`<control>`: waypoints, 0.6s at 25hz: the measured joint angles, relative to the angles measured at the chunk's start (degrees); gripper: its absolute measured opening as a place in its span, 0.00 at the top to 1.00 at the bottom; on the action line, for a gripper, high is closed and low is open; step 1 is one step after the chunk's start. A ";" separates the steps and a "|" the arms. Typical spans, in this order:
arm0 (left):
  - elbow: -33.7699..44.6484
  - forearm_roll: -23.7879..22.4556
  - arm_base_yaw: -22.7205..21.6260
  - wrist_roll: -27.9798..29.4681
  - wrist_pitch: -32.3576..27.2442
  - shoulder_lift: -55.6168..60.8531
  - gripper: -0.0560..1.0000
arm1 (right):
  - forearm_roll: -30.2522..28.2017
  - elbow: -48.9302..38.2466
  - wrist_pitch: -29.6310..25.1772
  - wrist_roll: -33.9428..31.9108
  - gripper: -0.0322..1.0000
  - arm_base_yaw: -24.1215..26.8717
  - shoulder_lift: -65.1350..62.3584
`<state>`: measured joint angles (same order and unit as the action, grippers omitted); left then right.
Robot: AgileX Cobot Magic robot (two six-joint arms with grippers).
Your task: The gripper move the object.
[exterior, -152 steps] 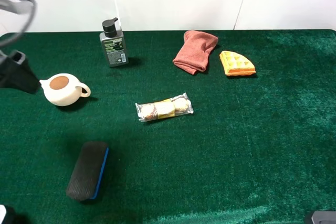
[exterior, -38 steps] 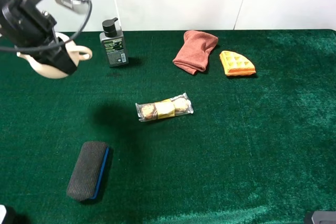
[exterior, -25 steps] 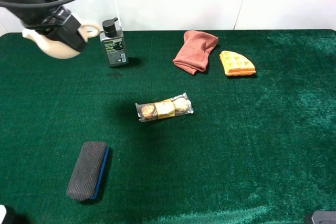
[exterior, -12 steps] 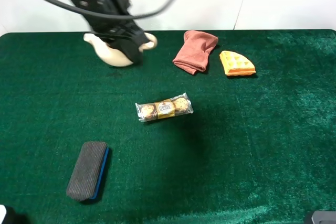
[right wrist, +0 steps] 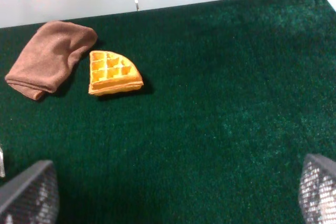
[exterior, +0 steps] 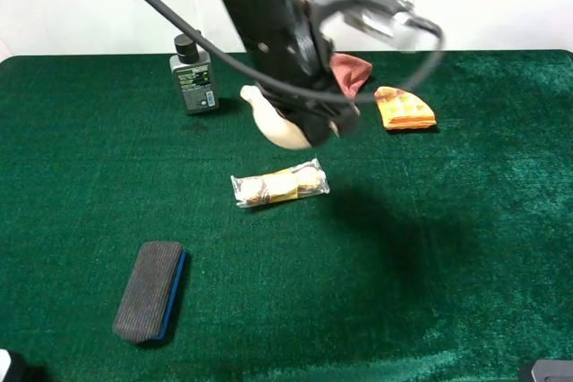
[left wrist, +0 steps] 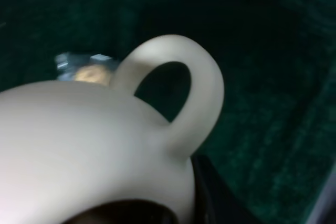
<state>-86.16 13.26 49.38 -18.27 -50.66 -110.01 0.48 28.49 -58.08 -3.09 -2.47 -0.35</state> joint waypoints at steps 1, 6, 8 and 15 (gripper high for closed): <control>-0.02 0.00 1.05 0.37 0.00 -0.59 0.89 | 0.00 0.00 0.00 0.00 0.30 0.00 0.00; -0.02 0.06 5.39 0.95 -0.74 -2.70 0.89 | 0.00 0.00 0.00 0.00 0.30 0.00 0.00; -0.02 0.12 6.89 1.29 -0.86 -3.48 0.89 | 0.00 0.00 0.00 0.00 0.30 0.00 0.00; -0.02 0.23 9.07 2.78 -0.79 -6.94 0.89 | 0.06 0.00 0.00 0.00 0.30 0.00 0.00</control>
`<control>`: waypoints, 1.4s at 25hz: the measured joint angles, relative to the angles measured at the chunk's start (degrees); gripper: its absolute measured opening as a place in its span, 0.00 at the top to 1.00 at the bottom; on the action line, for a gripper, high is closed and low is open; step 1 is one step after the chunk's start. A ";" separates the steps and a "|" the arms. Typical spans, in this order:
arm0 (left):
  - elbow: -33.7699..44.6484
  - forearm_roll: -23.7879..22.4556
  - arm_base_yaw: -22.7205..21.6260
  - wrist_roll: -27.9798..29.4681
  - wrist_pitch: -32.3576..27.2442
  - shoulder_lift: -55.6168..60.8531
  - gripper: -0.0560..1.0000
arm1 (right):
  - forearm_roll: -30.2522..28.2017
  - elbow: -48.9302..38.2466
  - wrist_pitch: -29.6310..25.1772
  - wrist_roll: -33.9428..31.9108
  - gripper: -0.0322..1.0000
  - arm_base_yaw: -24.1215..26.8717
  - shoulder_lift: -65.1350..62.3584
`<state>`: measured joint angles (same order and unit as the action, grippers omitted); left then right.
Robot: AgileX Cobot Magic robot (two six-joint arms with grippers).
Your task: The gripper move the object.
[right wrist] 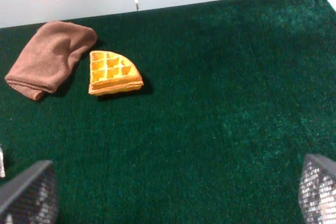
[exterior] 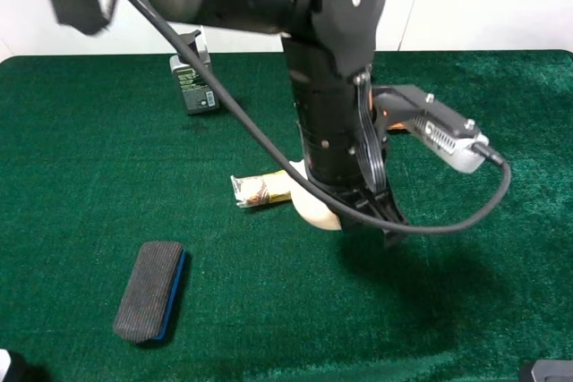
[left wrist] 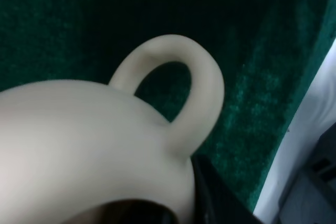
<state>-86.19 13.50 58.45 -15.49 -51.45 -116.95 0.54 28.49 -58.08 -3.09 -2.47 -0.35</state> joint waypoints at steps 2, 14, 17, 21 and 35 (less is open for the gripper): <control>0.00 0.00 0.00 0.12 0.13 -1.15 0.89 | 0.00 0.00 0.00 0.00 0.30 0.00 0.00; 0.05 -0.05 0.00 0.36 3.17 -9.40 0.89 | 0.00 0.00 0.00 0.00 0.30 0.00 0.00; 0.12 -0.05 0.00 0.36 4.08 -9.54 0.89 | 0.00 0.00 0.00 0.00 0.30 0.00 0.00; 0.12 -0.05 0.00 0.36 4.48 -9.69 0.89 | 0.00 0.00 0.00 0.00 0.30 0.00 0.00; 0.12 -0.05 0.00 3.77 4.11 -9.69 0.18 | 0.00 0.00 -0.05 0.00 0.30 0.00 0.00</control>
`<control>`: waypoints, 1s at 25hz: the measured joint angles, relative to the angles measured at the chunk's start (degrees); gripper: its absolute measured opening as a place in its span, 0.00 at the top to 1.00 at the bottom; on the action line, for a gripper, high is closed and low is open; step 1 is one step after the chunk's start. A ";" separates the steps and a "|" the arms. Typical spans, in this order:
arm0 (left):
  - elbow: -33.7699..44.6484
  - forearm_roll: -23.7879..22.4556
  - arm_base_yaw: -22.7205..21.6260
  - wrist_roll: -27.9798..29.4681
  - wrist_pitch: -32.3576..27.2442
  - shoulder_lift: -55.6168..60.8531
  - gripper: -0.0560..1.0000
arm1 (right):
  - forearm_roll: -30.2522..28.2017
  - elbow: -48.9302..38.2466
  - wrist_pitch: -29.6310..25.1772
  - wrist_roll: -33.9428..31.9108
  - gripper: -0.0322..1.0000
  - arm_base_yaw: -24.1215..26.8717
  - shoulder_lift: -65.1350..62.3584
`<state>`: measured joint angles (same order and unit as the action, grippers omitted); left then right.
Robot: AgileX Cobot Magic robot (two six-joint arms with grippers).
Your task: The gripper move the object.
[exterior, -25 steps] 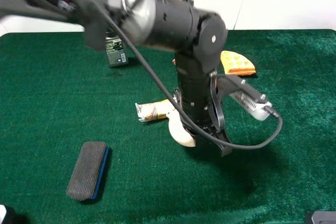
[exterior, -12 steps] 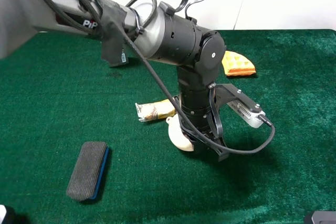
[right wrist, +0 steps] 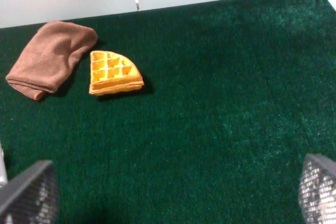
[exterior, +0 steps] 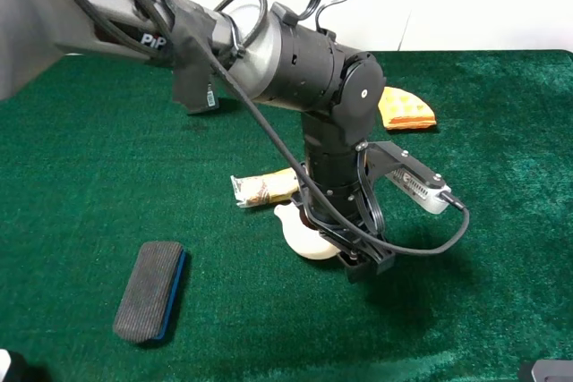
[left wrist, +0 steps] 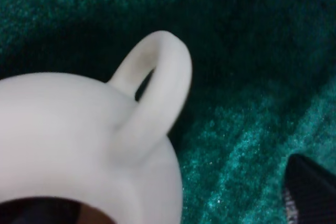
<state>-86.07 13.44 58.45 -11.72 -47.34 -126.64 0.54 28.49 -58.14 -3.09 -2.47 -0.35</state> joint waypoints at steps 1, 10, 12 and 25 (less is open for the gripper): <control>0.00 0.00 0.00 0.00 -0.03 0.00 0.17 | 0.00 0.00 0.05 0.00 0.30 0.00 0.00; -1.28 0.00 0.00 0.00 -1.02 1.62 0.16 | 0.00 0.00 0.05 0.00 0.30 0.00 0.00; -2.21 -0.06 0.00 0.00 -1.42 2.66 0.16 | 0.06 0.00 0.05 0.00 0.30 0.00 0.00; -10.75 -3.15 0.00 0.29 -12.58 5.58 0.16 | 0.23 0.00 0.05 0.00 0.30 0.00 0.00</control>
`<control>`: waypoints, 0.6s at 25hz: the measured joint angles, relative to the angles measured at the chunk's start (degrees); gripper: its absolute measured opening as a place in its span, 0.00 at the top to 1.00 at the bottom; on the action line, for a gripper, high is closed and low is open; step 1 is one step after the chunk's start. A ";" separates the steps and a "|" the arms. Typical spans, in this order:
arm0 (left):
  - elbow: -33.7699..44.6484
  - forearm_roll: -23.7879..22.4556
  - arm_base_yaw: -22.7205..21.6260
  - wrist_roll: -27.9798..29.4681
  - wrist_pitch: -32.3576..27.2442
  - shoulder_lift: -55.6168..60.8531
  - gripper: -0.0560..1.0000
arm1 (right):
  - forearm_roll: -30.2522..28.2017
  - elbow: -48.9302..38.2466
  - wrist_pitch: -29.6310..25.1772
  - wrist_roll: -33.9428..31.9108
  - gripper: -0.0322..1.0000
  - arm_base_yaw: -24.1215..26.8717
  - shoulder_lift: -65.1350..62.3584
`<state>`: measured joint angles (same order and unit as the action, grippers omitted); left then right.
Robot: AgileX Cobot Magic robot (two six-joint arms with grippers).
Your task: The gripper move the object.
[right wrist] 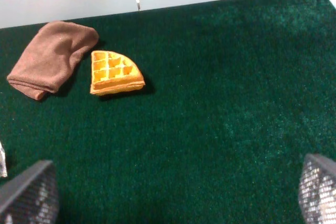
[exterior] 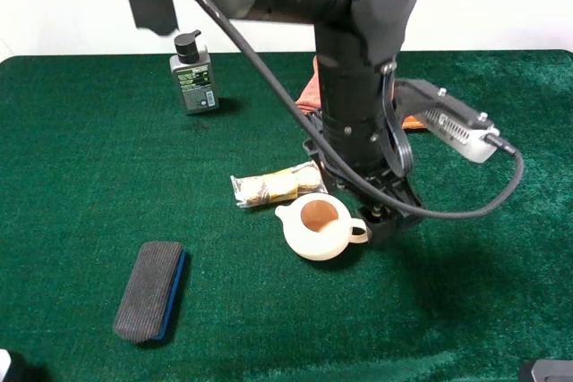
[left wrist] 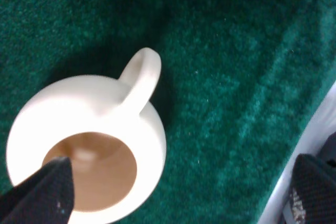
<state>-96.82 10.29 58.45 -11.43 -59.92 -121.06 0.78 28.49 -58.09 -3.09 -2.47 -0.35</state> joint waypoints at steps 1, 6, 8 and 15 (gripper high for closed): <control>-0.35 -0.14 0.00 0.14 -0.50 0.59 0.16 | 0.00 0.00 0.00 0.00 0.30 0.00 0.00; -1.38 -3.19 0.00 2.41 -2.23 4.03 0.16 | 0.00 0.00 0.00 0.00 0.30 0.00 0.00; -1.65 -5.36 0.00 3.58 -3.40 5.31 0.16 | 0.00 0.00 0.00 0.00 0.30 0.00 0.00; -2.01 -10.99 0.00 6.12 -5.76 10.65 0.16 | 0.00 0.00 0.00 0.00 0.30 0.00 0.00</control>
<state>-98.83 -0.70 58.45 -5.31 -65.68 -110.41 0.78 28.49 -58.09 -3.09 -2.47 -0.35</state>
